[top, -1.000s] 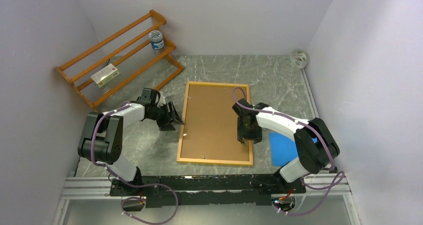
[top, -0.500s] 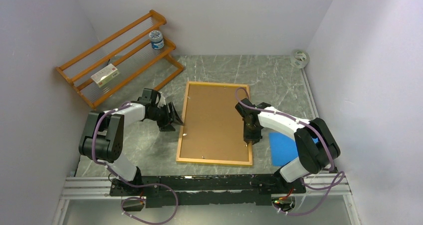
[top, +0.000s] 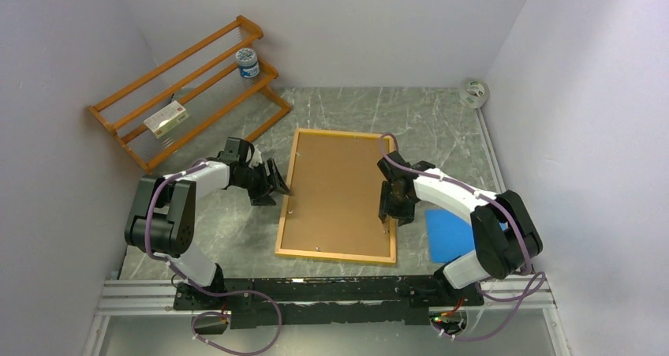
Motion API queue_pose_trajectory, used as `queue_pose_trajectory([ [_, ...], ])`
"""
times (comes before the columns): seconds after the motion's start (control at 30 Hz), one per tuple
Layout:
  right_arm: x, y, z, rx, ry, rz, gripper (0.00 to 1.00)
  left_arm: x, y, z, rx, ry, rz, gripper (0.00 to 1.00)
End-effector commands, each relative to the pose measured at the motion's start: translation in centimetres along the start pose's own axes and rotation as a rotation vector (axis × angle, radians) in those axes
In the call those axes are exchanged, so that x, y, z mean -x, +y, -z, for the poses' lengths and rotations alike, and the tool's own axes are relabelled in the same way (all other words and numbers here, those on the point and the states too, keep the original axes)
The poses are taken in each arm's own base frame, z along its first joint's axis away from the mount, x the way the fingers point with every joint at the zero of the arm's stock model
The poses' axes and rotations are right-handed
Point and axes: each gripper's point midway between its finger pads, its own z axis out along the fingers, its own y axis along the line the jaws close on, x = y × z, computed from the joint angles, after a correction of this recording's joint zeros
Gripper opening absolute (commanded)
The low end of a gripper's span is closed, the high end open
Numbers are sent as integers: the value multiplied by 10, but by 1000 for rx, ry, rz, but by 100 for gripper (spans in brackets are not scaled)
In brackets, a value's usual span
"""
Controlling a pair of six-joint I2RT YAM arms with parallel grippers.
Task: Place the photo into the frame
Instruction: Adjust the photo frame at the center of the board.
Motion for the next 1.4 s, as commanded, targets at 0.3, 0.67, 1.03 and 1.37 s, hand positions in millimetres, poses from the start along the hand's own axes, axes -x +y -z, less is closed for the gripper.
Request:
queue_pose_trajectory([
  [0.3, 50, 45, 0, 230, -83, -58, 57, 57, -36, -27, -97, -10, -95, 61],
  [0.67, 37, 77, 14, 498, -104, 61, 57, 70, -87, -79, -135, 103, -317, 48],
  [1.03, 10, 100, 39, 727, -80, 201, 73, 106, -138, -129, -325, 124, -380, 54],
  [1.37, 68, 7, 70, 221, -466, -109, 81, 187, -111, -108, 46, -120, -388, 77],
])
